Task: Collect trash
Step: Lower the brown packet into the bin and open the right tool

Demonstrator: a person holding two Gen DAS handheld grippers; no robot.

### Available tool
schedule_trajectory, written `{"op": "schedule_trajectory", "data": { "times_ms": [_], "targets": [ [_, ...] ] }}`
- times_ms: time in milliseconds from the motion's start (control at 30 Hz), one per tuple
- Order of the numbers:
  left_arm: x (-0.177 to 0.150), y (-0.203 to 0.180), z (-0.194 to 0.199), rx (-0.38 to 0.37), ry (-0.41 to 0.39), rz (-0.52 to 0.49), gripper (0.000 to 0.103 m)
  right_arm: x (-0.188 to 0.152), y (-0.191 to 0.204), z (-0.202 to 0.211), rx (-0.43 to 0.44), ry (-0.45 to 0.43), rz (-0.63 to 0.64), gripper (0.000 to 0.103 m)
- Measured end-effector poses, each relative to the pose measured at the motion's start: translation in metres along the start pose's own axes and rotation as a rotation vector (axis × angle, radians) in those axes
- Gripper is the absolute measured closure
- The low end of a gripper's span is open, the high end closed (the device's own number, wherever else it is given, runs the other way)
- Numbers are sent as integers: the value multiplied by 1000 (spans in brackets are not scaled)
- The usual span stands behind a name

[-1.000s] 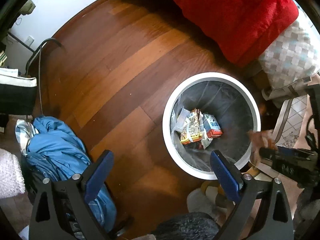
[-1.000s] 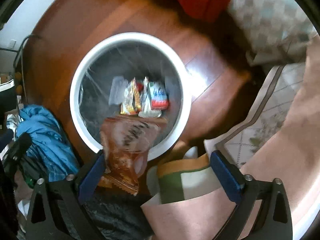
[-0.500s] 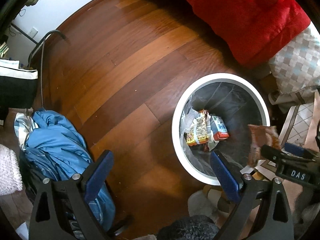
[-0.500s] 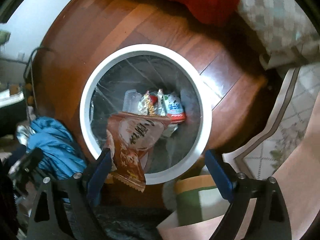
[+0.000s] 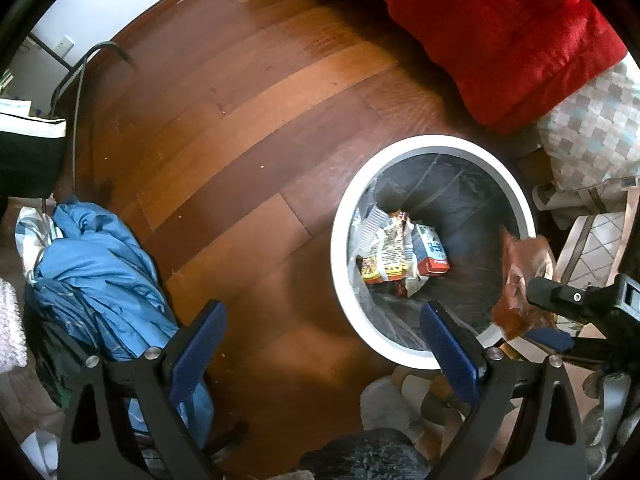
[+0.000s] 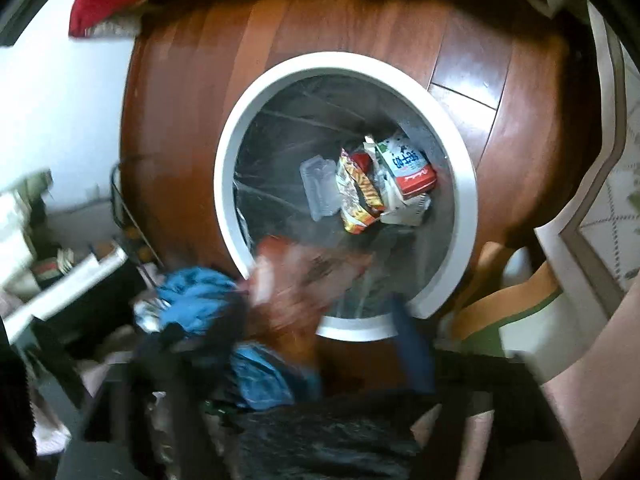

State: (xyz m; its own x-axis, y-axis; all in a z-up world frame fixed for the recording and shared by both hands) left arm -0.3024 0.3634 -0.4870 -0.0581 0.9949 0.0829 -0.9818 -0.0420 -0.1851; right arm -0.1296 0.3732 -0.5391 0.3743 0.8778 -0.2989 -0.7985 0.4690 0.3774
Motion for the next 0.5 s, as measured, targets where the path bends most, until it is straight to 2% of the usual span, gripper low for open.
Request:
{"op": "schedule_trajectory", "data": {
  "times_ms": [67, 233, 400, 500],
  "targets": [
    [-1, -4, -2, -5, 1, -2, 5, -1, 0, 1, 51, 15, -30, 17],
    [-2, -19, -12, -23, 10, -18, 5, -8, -1, -2, 38, 25, -43, 17],
    [-4, -26, -31, 10, 44, -49, 5, -14, -1, -5, 39, 37, -39, 18],
    [-6, -25, -43, 26, 73, -54, 5, -15, 2, -3, 70, 44, -45, 17]
  ]
}}
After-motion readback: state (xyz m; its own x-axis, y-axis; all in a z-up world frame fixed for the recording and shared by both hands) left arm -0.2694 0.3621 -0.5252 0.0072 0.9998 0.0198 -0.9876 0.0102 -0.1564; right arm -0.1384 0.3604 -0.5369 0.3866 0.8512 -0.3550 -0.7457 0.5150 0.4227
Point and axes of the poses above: each gripper's, at about its wrist camera, not at the fingertips, and z roughly against the way its jaws point, y to its left, x to its top, the point moved 9 cm from there along -z, roughly the way its jaws point, and after that the axes turned 9 degrees about -x, right-handed, at the moved point
